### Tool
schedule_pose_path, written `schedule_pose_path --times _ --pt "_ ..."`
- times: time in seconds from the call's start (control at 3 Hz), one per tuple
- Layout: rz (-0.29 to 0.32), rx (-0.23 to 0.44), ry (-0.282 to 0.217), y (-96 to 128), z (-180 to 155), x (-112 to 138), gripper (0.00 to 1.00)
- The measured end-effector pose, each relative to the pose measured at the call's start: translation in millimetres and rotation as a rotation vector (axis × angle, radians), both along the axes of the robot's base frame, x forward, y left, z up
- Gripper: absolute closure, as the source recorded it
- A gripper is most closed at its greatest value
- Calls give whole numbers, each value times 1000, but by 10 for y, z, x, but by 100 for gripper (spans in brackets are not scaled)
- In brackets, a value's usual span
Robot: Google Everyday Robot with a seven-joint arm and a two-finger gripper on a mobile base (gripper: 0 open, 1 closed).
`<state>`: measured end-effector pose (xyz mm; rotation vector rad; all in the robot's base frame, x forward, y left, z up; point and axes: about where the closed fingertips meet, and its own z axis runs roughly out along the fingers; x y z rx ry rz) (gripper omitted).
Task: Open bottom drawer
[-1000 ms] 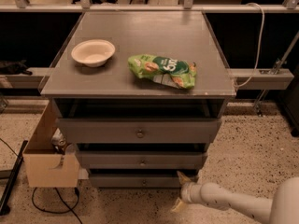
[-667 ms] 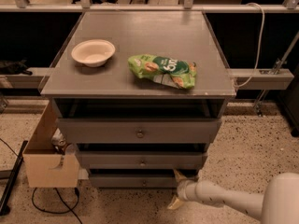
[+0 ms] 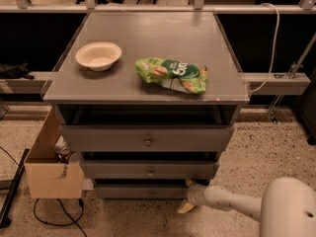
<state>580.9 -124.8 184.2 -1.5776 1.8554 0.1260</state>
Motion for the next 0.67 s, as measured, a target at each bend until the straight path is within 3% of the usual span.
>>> schedule_pose_path --times 0.67 --pt "-39 -4 14 -117 -264 230 0"
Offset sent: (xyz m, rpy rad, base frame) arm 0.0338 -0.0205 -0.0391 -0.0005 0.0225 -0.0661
